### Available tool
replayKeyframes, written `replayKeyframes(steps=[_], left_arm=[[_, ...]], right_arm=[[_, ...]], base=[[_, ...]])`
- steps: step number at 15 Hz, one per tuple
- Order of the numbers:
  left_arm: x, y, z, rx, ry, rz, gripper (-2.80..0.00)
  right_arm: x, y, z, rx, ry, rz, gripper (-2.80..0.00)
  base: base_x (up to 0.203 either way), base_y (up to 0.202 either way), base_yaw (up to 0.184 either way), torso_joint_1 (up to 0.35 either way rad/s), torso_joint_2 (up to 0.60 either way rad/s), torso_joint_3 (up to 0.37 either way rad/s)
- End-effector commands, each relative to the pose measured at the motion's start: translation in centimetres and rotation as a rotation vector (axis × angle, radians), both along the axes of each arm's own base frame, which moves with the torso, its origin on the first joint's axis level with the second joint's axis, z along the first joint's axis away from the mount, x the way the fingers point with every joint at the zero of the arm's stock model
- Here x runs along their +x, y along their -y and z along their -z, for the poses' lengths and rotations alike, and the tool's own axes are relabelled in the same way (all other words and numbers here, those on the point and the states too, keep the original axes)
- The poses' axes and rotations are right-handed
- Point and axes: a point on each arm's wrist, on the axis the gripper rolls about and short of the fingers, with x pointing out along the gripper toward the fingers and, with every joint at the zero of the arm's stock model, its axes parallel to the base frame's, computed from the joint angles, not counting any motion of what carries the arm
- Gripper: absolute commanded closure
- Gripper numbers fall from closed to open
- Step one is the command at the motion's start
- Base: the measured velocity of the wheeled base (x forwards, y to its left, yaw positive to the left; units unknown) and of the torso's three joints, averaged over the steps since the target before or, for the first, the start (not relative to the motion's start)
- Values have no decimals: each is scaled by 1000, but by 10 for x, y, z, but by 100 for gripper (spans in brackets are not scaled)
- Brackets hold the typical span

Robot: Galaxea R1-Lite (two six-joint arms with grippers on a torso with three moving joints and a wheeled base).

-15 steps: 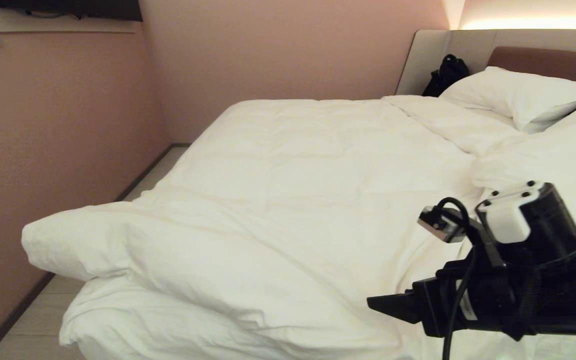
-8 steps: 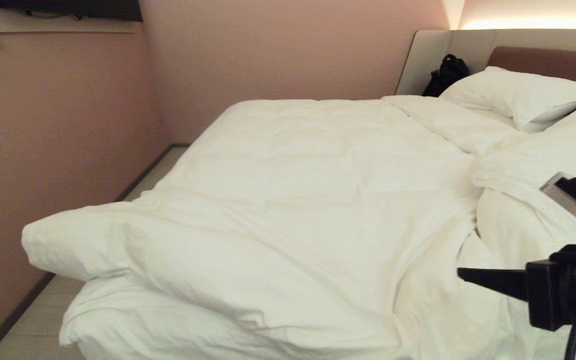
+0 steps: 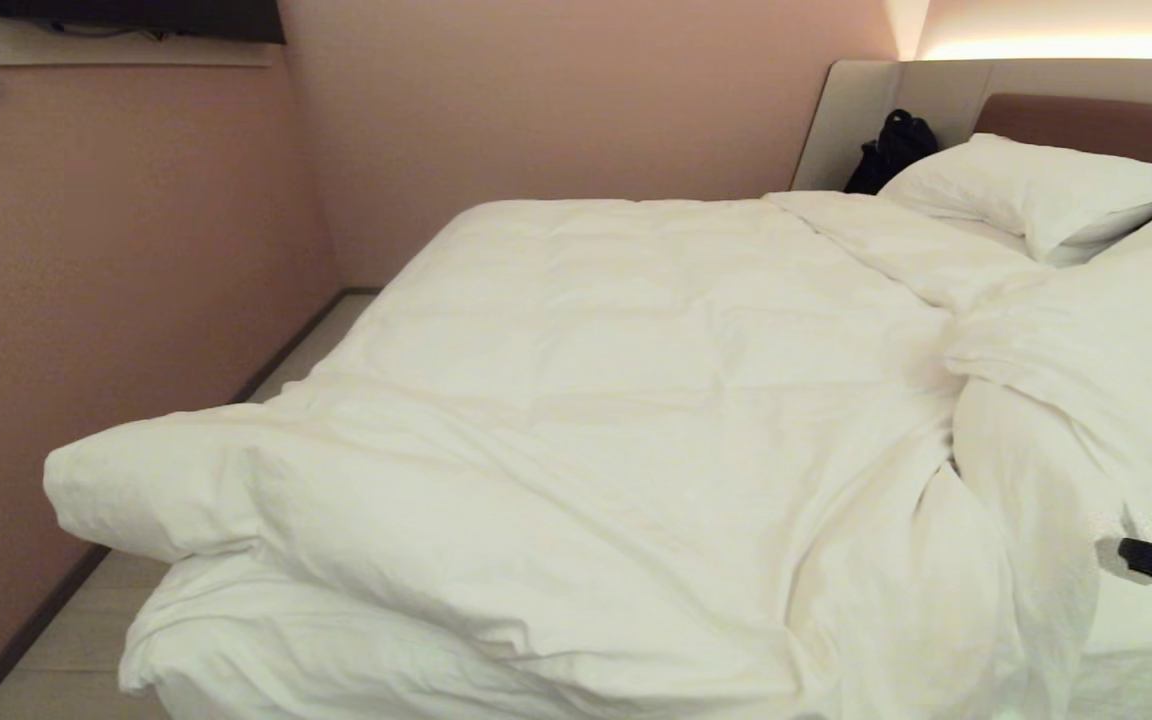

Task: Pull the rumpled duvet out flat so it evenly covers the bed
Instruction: Flatten the corners of the folded blanket

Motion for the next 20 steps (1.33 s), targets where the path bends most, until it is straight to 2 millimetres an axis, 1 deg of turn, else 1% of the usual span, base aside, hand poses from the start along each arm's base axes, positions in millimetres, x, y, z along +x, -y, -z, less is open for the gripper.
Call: replayKeyframes(steps=[1,2,5,6,8,9,10,14,15,16,19,20], left_arm=[[0,0,0,-1,-1,-1,0],[0,0,0,-1,-1,-2,0],[0,0,0,-1,-1,-1,0],[0,0,0,-1,-1,-1,0],[0,0,0,-1,-1,-1,0],[0,0,0,-1,-1,-1,0],[0,0,0,-1,-1,-1,0],[0,0,0,-1,-1,-1,0],[0,0,0,-1,-1,-1,0],[0,0,0,-1,-1,-1,0],[0,0,0,-1,-1,-1,0],[0,0,0,-1,-1,-1,0]], right_arm=[[-31,13,2,38,103,23,0],[-40,16,6,40,130,42,0],[-61,28,17,-47,225,211,0],[-68,32,20,-77,255,238,0],[-91,40,30,-119,351,267,0],[-97,42,37,-170,368,321,0],[-98,43,40,-207,365,400,0],[-98,39,37,-281,330,578,0],[-99,36,38,-291,330,588,0],[-104,34,41,-279,354,541,0],[-112,32,60,-284,349,542,0],[-117,32,65,-277,378,533,0]], base=[[0,0,0,0,0,0],[0,0,0,0,0,0],[0,0,0,0,0,0],[0,0,0,0,0,0],[0,0,0,0,0,0],[0,0,0,0,0,0],[0,0,0,0,0,0],[0,0,0,0,0,0],[0,0,0,0,0,0],[0,0,0,0,0,0],[0,0,0,0,0,0],[0,0,0,0,0,0]])
